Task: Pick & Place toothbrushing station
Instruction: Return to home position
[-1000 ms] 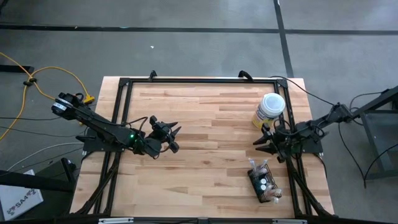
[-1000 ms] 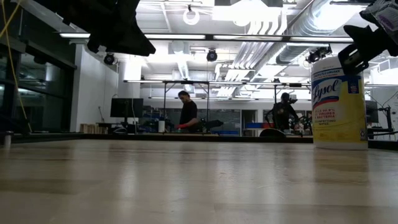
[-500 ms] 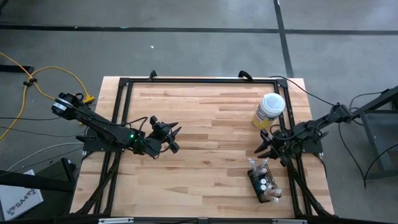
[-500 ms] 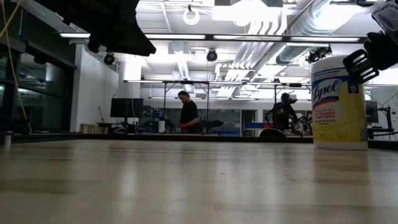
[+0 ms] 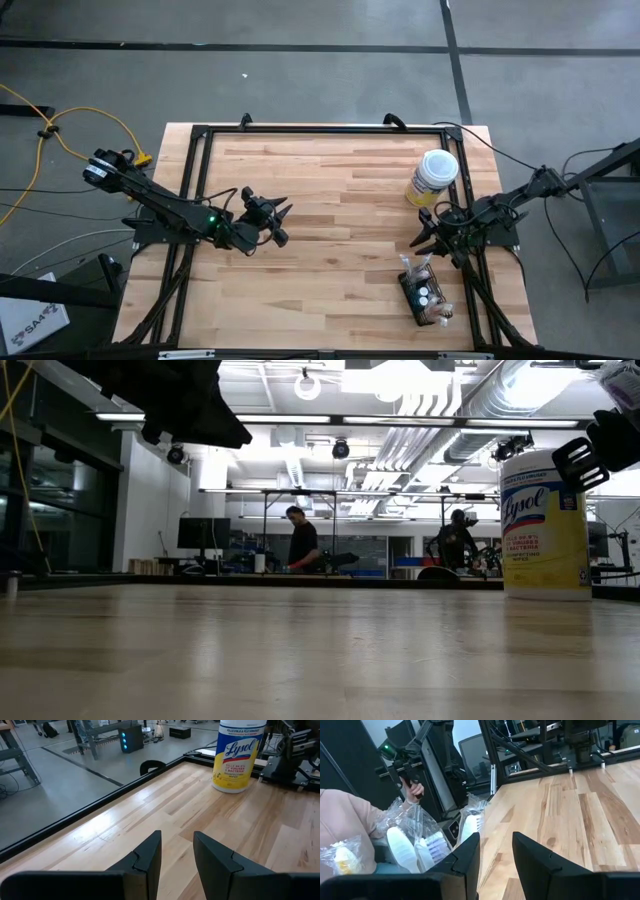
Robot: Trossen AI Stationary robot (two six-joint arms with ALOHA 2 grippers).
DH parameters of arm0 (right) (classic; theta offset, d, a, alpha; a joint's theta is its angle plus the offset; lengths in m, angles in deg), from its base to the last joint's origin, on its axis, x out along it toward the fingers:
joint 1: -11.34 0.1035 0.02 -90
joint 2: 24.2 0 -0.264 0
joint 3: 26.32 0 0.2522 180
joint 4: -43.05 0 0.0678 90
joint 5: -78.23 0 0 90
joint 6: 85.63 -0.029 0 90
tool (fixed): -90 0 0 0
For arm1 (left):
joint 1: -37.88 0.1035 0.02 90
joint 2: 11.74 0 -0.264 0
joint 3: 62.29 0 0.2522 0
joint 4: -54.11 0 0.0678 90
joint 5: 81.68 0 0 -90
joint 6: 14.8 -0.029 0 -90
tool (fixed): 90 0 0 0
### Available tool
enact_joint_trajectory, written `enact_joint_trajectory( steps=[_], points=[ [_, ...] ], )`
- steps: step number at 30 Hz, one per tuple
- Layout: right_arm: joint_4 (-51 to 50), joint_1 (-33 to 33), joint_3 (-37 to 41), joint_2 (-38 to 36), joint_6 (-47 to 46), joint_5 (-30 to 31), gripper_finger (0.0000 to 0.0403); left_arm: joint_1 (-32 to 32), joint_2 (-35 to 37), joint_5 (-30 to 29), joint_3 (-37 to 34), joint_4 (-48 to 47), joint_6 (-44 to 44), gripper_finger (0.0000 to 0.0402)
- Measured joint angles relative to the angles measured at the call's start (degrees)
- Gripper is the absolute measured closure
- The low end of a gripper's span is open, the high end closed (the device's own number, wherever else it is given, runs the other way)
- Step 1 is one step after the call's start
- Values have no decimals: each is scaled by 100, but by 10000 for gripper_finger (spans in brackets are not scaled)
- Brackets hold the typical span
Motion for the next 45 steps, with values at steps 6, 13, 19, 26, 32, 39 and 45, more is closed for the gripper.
enact_joint_trajectory(
  steps=[6, 13, 19, 26, 32, 39, 45],
  points=[
    [-4, 0, 0, 7, -2, 6, 296, -34, 0, 8, 0, -3, -26, 293],
    [-8, 0, 2, 7, 1, 11, 296, -56, 0, 13, 0, -7, -26, 293],
    [-9, 0, 7, 7, 272, 14, 296, -57, 0, 11, 0, -7, -26, 293],
    [-11, 0, 7, 7, 406, 17, 296, -55, 0, 11, 0, -7, -26, 293],
    [7, 0, 9, 7, 450, 173, 296, -55, 0, 10, 0, -7, -26, 293],
    [15, 0, 11, 7, 599, 221, 296, -55, 0, 9, 0, 11, -26, 293],
    [159, 0, 11, 11, 708, 1032, 296, -56, 0, 7, 0, 31, -26, 293]
  ],
)
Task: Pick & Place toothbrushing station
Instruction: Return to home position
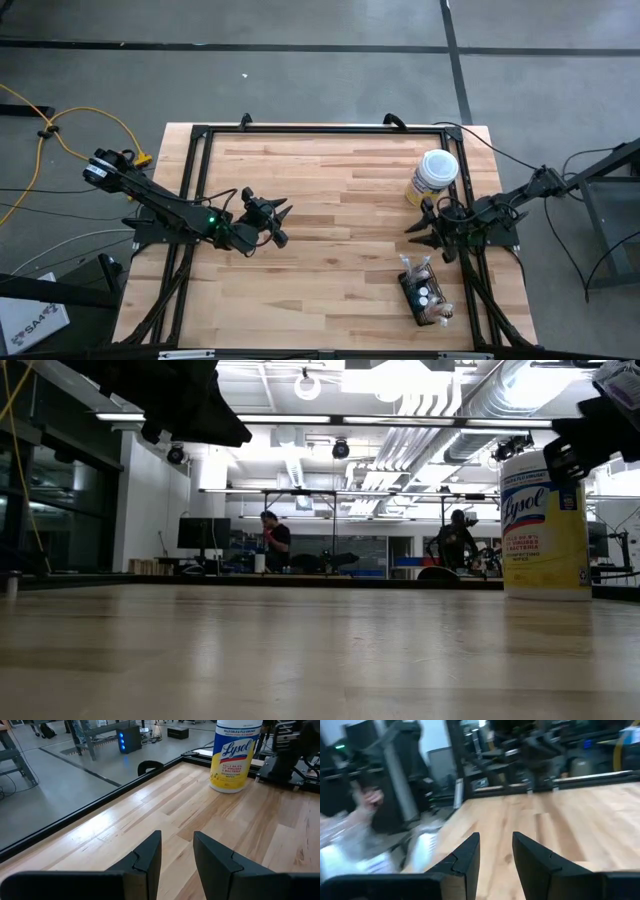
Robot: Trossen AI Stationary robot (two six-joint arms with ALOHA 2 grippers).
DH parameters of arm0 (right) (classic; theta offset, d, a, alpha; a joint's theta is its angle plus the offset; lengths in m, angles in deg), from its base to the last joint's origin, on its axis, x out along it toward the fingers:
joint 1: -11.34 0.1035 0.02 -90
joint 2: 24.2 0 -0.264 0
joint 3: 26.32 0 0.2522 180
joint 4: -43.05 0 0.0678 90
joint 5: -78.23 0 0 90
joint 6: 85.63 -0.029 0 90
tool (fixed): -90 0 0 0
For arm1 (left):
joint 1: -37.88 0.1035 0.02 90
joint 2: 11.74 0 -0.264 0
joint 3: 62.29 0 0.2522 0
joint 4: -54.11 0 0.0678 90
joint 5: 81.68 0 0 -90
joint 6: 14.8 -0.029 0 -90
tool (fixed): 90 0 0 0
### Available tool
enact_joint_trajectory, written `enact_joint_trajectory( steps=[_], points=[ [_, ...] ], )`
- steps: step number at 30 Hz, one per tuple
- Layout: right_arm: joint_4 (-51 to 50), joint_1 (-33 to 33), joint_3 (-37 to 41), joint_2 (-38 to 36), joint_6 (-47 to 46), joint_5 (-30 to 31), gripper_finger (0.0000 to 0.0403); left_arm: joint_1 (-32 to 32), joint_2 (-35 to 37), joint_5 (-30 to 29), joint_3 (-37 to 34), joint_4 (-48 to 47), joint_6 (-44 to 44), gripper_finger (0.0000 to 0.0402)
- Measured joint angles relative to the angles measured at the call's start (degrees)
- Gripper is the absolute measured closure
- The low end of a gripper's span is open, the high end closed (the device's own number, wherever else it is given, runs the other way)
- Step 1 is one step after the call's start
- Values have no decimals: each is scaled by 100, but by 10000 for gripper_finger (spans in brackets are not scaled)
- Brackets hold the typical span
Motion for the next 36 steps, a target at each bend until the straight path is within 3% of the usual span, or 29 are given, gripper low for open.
enact_joint_trajectory(
  steps=[5, 24, 28, 36],
  points=[
    [49, -2, 0, 0, 64, 388, 296, -1, 0, 2, 0, 1, 0, 293],
    [46, 2, 0, 439, -30, 320, 296, -3, 0, 122, 0, 22, 0, 293],
    [46, 2, 0, 455, -565, 309, 296, -3, 0, 125, 0, 23, 0, 293],
    [26, 2, 0, 463, -617, 176, 296, -58, 0, 132, 0, 24, 0, 293]
  ],
)
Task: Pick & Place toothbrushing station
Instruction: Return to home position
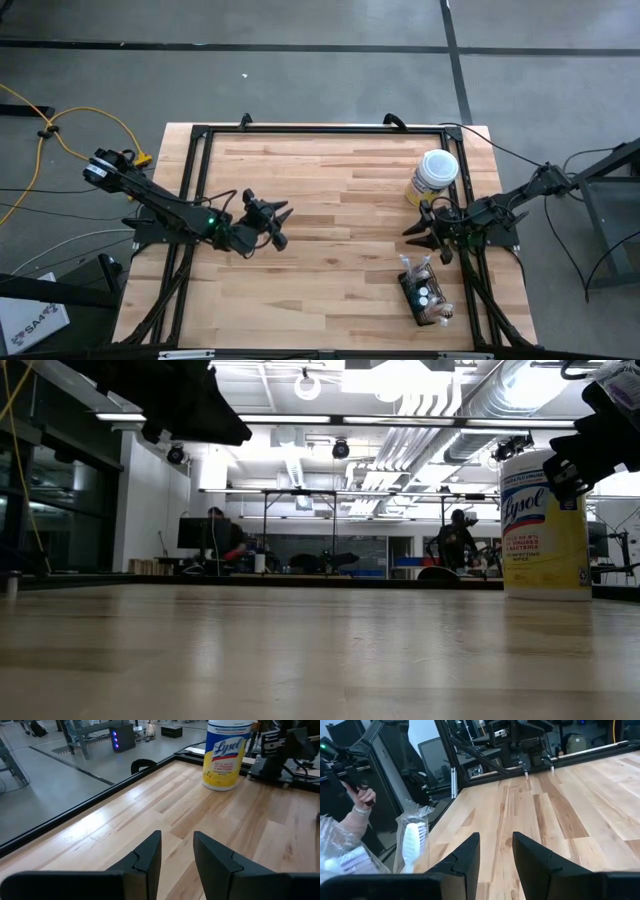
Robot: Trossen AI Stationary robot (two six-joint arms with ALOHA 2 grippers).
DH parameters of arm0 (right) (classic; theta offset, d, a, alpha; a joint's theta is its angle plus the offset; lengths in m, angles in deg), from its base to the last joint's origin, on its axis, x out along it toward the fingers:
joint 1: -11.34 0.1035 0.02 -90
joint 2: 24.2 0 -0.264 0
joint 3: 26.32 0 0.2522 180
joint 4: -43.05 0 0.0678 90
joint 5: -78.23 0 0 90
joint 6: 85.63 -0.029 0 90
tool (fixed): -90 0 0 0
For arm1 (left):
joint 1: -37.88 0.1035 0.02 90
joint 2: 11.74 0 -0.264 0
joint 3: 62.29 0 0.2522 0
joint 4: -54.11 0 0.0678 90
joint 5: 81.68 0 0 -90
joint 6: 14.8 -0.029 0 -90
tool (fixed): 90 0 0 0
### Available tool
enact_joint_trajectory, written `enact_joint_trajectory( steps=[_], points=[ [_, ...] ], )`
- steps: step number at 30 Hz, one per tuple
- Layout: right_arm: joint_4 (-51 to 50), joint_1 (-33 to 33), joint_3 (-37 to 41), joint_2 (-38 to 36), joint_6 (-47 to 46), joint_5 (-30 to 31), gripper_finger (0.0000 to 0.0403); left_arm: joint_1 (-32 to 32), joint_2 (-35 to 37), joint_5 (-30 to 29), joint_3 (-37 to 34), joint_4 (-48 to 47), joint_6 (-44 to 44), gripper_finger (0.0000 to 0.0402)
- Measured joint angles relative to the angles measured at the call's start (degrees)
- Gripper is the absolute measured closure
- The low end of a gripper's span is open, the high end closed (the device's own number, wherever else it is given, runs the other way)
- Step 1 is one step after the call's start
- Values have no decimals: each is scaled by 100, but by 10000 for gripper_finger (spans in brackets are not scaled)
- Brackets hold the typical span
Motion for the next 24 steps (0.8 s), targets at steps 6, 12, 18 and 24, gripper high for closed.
enact_joint_trajectory(
  steps=[6, 12, 18, 24],
  points=[
    [-2, 0, -1, 2, 58, -7, 296, -111, 0, -1, 0, 43, -110, 293],
    [2, 0, -2, 2, 51, -7, 296, -145, 1, -1, 0, 311, -389, 293],
    [5, 0, 0, 2, 51, -7, 296, -142, 2, 95, 1, 317, -417, 293],
    [53, -2, 0, 2, -103, 96, 296, -52, 2, 673, 2, 319, -762, 293]
  ],
)
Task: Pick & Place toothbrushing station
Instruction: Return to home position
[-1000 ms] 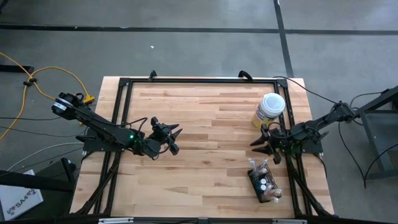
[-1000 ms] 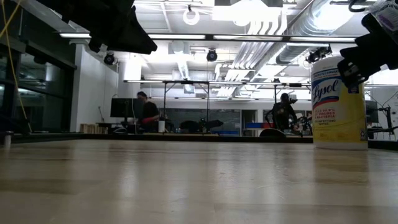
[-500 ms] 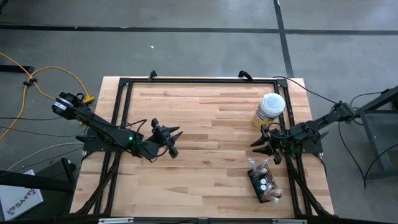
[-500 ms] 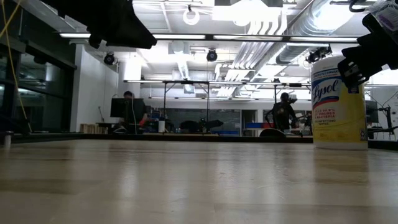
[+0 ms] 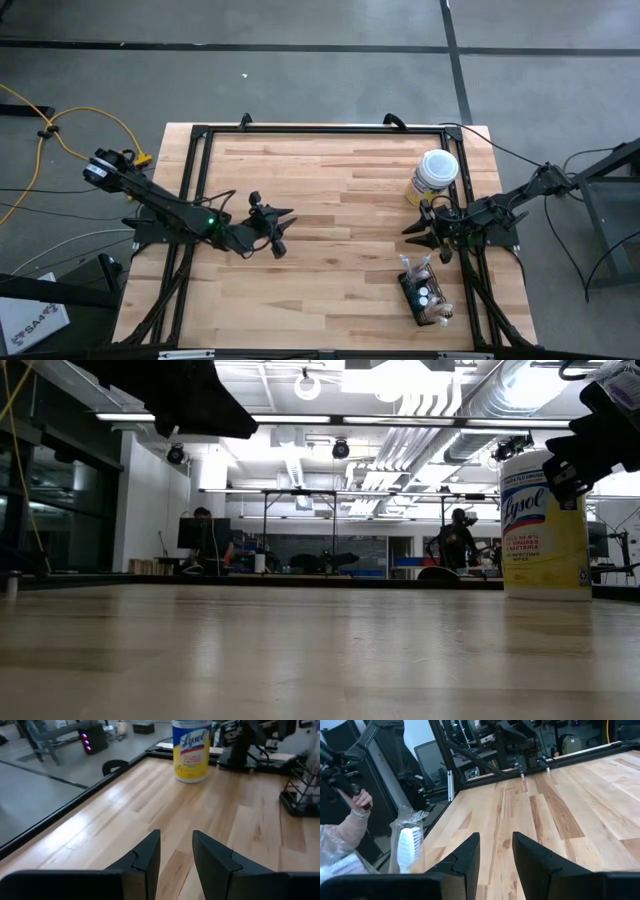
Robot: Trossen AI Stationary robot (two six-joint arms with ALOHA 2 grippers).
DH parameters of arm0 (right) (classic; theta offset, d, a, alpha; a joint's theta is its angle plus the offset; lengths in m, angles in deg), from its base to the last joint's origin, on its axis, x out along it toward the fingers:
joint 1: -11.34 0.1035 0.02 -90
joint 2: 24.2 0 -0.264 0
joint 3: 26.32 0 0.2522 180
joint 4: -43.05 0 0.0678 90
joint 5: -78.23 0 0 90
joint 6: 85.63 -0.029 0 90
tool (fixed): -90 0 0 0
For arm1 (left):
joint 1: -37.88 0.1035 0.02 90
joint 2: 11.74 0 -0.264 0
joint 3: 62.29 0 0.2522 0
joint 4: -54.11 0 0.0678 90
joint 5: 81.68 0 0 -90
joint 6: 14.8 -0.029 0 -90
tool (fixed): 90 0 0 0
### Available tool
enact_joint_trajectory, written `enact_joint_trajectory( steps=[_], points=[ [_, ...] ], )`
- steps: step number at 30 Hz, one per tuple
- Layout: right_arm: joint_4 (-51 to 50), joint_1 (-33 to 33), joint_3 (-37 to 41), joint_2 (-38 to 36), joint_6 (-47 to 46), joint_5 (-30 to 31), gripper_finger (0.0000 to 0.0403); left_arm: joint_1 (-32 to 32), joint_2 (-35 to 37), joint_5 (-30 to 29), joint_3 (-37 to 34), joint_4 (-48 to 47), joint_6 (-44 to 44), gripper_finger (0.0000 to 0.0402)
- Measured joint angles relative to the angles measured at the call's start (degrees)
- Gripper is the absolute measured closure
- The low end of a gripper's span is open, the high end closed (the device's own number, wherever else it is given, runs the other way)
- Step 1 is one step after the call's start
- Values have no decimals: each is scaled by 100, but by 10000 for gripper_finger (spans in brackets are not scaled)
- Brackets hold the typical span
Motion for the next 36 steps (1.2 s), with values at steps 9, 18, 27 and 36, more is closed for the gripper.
enact_joint_trajectory(
  steps=[9, 18, 27, 36],
  points=[
    [9, 2, -1, 0, -36, -102, 296, 706, 0, 1197, -2, 0, -679, 293],
    [13, 2, 0, 0, -36, -102, 296, 1230, 0, 1686, 0, 0, -1766, 293],
    [15, 1, 0, 0, -36, -104, 296, 1618, 13, 2063, -78, 174, -2133, 293],
    [19, 2, -2, 0, -36, -105, 296, 1572, 33, 3070, -1668, 3209, -2088, 293]
  ],
)
